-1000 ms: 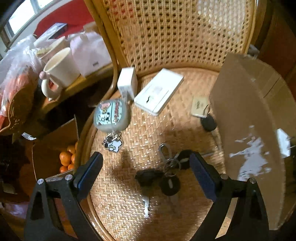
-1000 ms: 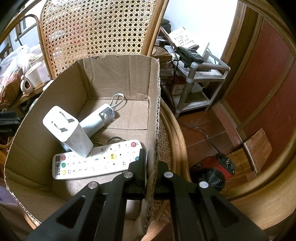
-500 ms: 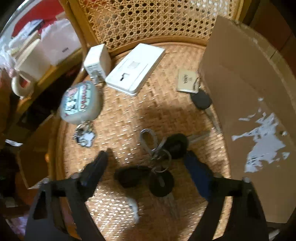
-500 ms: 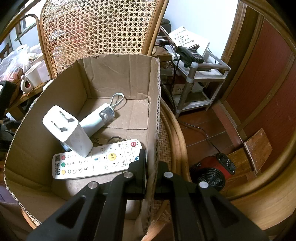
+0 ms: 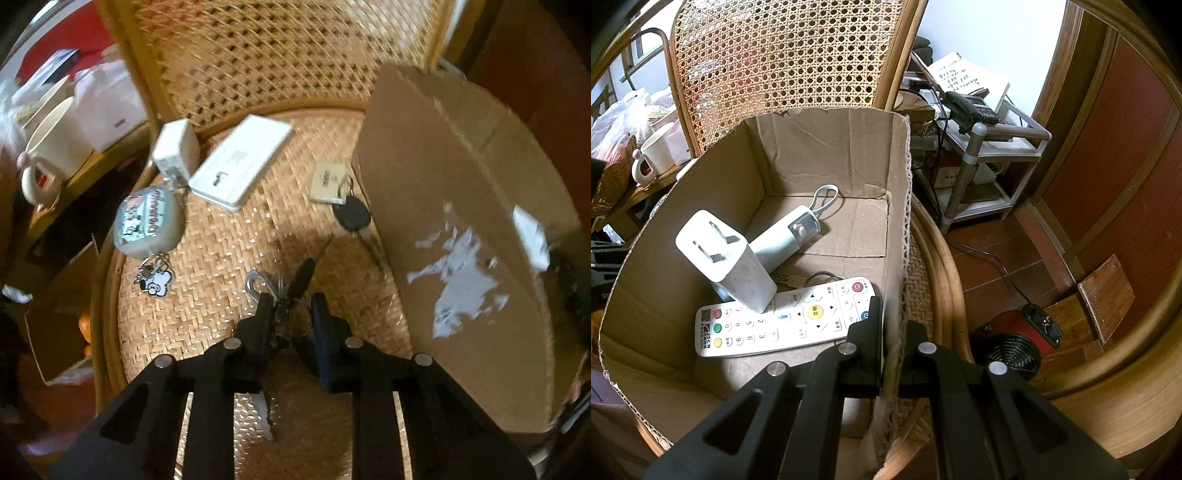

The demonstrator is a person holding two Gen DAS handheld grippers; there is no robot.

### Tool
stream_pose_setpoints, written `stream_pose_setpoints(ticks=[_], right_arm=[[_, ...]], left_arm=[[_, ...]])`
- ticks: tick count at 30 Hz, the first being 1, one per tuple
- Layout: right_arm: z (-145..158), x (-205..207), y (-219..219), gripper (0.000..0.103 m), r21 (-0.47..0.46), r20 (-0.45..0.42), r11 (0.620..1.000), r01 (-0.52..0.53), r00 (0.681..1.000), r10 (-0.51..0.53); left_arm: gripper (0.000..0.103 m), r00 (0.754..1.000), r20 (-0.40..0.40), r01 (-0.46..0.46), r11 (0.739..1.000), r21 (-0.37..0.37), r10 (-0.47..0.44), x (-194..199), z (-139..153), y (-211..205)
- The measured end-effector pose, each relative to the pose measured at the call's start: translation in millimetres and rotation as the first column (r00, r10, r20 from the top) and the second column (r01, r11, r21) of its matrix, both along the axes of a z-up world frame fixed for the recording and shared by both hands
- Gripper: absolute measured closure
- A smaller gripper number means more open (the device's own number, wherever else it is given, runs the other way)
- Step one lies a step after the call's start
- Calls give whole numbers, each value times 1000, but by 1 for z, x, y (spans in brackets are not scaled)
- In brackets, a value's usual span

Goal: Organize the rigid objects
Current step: 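Move the left gripper to the black car keys and close on them, then lift the keys and carry them over the box with the left gripper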

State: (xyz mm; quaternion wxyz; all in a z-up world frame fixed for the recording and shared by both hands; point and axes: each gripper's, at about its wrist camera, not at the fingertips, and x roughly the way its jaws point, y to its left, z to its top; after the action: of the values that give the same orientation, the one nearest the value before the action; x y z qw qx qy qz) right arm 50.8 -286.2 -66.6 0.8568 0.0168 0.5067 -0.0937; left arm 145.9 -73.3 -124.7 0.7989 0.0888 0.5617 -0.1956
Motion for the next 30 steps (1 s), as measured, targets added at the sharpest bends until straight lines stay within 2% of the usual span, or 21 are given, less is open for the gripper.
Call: stream_pose_setpoints(ticks=[7, 16, 19, 25, 30], right_arm=[[-1, 0, 0, 97, 0, 0, 1000, 0, 1000, 0], [0, -1, 0, 97, 1, 0, 1000, 0, 1000, 0], [0, -1, 0, 97, 1, 0, 1000, 0, 1000, 0], [-1, 0, 0, 97, 2, 0, 1000, 0, 1000, 0], [-1, -2, -1, 97, -1, 1, 1000, 1, 1000, -1]], left_arm=[[83, 997, 58, -51, 997, -56, 55, -7, 27, 13], [83, 989, 129, -61, 994, -96, 73, -15, 57, 11], [83, 984, 154, -73, 989, -130, 93, -18, 66, 13], [83, 957, 242, -108, 971, -213, 160, -27, 96, 14], [83, 927, 346, -46, 959, -280, 145, -47, 126, -1]])
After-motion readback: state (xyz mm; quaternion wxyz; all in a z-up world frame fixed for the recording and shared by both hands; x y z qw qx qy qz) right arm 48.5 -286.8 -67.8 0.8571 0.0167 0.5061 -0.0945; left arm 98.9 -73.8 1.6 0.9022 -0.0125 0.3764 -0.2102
